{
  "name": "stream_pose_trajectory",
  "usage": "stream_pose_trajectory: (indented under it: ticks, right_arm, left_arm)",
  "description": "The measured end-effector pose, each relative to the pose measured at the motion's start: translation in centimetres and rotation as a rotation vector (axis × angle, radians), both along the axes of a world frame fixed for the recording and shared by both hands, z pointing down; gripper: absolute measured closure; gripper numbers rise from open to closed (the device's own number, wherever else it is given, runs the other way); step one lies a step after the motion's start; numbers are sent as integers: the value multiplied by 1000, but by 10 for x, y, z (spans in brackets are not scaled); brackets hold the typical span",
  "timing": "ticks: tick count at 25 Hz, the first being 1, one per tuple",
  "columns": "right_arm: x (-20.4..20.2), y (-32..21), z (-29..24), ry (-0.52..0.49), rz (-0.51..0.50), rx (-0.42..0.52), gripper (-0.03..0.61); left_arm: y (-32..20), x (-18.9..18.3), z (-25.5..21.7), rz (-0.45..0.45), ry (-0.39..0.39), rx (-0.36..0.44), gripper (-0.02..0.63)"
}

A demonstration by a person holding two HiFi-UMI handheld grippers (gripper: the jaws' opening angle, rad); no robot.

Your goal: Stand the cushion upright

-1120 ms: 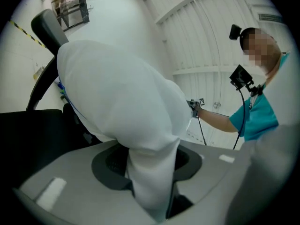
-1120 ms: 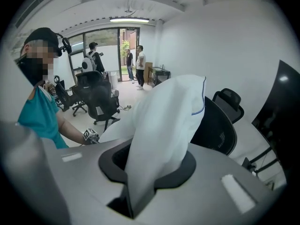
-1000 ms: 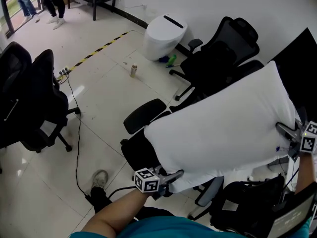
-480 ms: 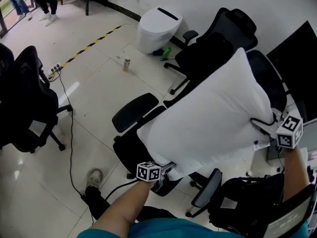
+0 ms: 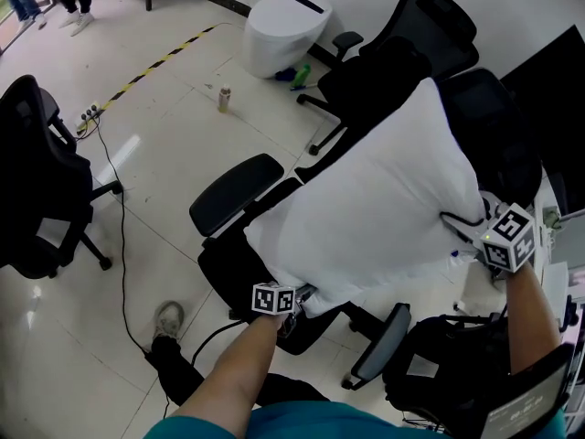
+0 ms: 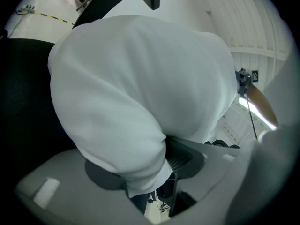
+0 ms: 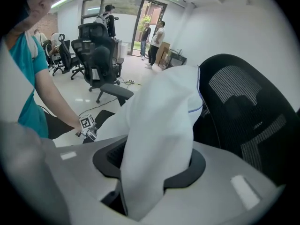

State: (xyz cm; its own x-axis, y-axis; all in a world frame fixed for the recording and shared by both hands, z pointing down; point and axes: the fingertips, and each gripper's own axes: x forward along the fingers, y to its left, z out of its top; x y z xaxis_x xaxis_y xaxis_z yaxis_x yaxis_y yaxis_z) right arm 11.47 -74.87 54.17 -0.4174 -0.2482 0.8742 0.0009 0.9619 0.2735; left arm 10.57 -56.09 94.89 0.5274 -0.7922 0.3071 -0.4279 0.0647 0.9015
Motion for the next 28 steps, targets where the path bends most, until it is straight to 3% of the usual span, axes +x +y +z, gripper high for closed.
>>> stream_pose_trajectory:
  ticks: [7, 10, 14, 18, 22, 25, 28]
  right_arm:
    - [3, -42, 19, 12, 139, 140, 247]
    - [4, -45, 21, 2, 215, 121, 161]
    - [-4, -29, 4, -45, 202, 61, 87]
    - [-6, -6, -31, -159, 222, 59, 83]
    - [-4, 33, -67, -344, 275, 31, 114]
    - [4, 74, -83, -450, 334, -18, 204]
    - [16, 121, -98, -627, 444, -102, 296]
  left_arm:
    - [20, 1, 9, 12, 69, -45, 289]
    - [41, -3, 10, 14, 56, -53, 249]
    - [90, -9, -2, 29, 98, -77, 242]
    - [132, -43, -71, 116, 86, 76, 255]
    - [147, -123, -163, 117, 11, 272, 301]
    - [147, -176, -228, 148, -106, 382, 374]
    - [150, -205, -302, 243, -186, 511, 411]
